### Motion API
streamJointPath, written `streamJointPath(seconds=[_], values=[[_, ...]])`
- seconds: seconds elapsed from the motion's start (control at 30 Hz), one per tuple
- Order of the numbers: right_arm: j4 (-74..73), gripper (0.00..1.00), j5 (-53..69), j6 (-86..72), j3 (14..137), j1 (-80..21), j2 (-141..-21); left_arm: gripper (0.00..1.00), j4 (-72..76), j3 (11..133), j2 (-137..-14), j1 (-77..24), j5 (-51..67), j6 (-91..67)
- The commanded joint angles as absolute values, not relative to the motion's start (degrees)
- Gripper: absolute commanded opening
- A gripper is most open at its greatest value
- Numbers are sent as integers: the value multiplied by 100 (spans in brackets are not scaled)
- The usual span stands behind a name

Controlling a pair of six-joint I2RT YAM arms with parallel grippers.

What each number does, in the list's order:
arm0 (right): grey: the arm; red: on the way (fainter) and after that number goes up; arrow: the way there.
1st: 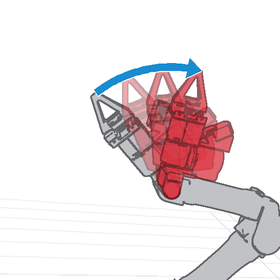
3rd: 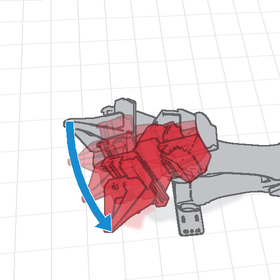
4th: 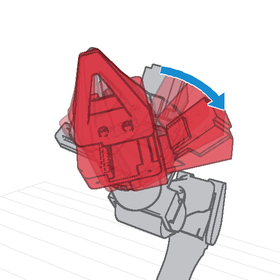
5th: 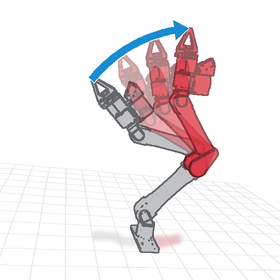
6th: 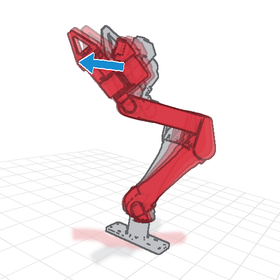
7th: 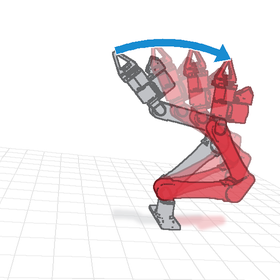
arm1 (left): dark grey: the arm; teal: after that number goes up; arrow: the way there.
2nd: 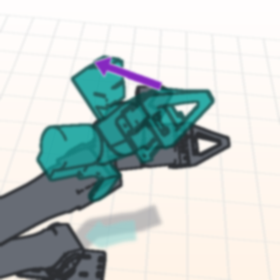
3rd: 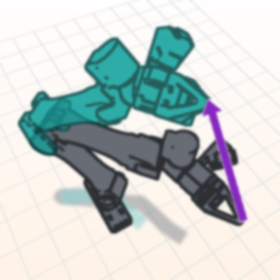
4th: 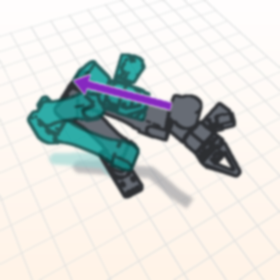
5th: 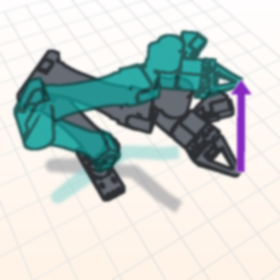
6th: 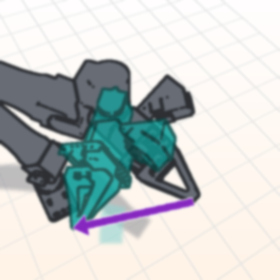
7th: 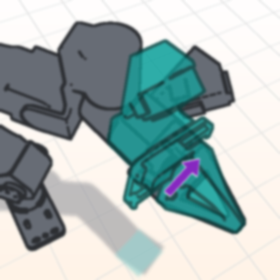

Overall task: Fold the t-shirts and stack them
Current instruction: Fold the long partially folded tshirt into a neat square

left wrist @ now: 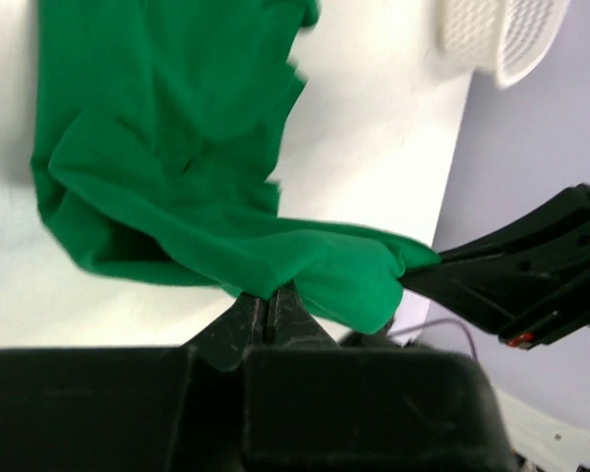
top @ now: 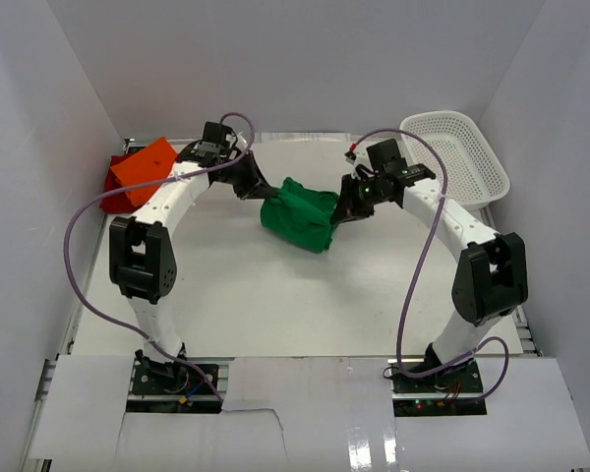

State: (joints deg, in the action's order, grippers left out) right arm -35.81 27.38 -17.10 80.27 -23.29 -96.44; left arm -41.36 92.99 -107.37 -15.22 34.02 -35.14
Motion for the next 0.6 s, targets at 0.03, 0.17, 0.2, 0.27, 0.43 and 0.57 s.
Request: streamJointPath(seconds=[0.03,0.17,0.2,0.27,0.43,0.57], values=[[-3595,8,2777,-1617,8867,-2022,-10176,0,-3833,10569,-11379,-1485,3481,-3805],[-3507,8,2690,-1635,9517,-1759,-10774,0,-2992,11056,-11995,-1476,3349,-4148],[-3446,8,2681,-1661,9623,-1697,-10915,0,-2736,11057,-12119,-1477,3410,-4227],[-3253,8,2742,-1818,9826,-1504,-11293,0,-2122,11214,-12618,-1477,3506,-4455],[-2479,8,2892,-2100,10237,-1108,-12039,0,-1206,12206,-13683,-1573,3367,-4657],[-2075,8,2848,-2215,10748,-888,-12453,0,-189,13497,-14597,-1591,3392,-5096]])
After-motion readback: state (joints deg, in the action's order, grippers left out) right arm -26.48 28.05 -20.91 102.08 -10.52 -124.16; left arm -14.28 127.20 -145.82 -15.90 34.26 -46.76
